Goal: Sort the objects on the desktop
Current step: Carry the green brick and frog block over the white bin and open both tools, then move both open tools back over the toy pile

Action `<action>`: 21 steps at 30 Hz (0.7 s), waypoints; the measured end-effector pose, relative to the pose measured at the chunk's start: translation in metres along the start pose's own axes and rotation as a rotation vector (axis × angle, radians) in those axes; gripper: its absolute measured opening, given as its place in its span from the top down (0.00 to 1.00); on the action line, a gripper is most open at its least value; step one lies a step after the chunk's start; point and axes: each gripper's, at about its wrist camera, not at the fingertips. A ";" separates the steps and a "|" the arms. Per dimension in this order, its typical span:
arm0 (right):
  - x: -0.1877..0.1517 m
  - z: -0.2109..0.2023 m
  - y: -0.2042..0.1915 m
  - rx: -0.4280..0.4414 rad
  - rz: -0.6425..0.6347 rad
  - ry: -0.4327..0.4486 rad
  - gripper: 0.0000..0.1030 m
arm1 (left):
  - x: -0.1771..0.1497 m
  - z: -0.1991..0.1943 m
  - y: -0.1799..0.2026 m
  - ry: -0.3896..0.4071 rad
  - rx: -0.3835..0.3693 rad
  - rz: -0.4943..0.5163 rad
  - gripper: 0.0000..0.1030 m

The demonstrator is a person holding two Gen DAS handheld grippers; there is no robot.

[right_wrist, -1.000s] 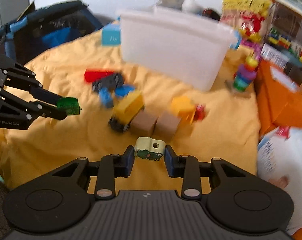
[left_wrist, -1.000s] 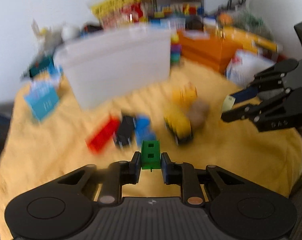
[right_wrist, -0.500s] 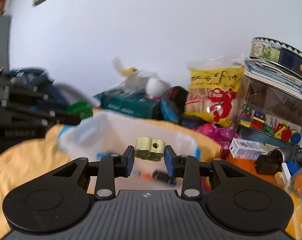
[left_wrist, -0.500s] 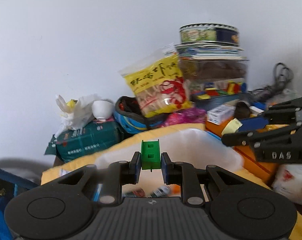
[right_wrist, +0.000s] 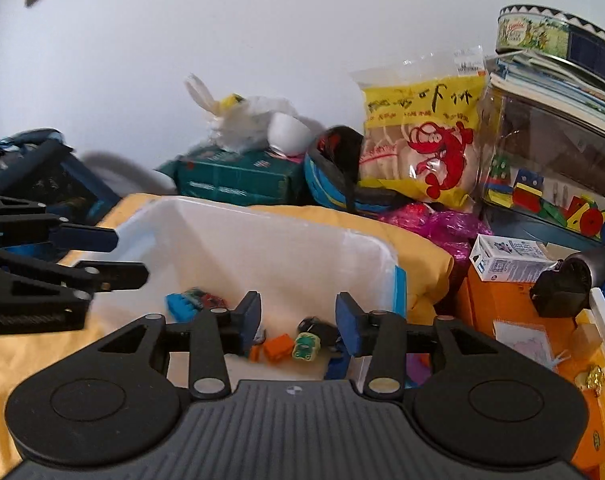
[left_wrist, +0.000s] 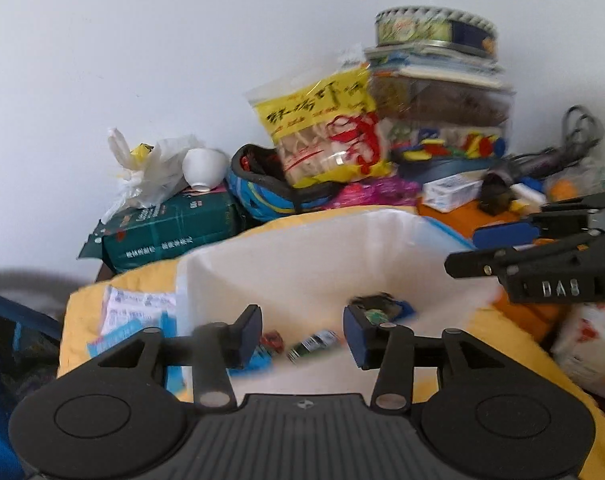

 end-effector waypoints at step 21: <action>-0.168 -0.081 -0.062 0.071 -0.170 -0.211 0.55 | -0.117 0.019 0.069 -0.373 -0.138 -0.158 0.59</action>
Point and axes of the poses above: each gripper's, at about its wrist camera, not at the fingertips, and z roughly the way its jaws point, y to its right, x to its top, and after that the axes turned 3 degrees about -z, right-handed
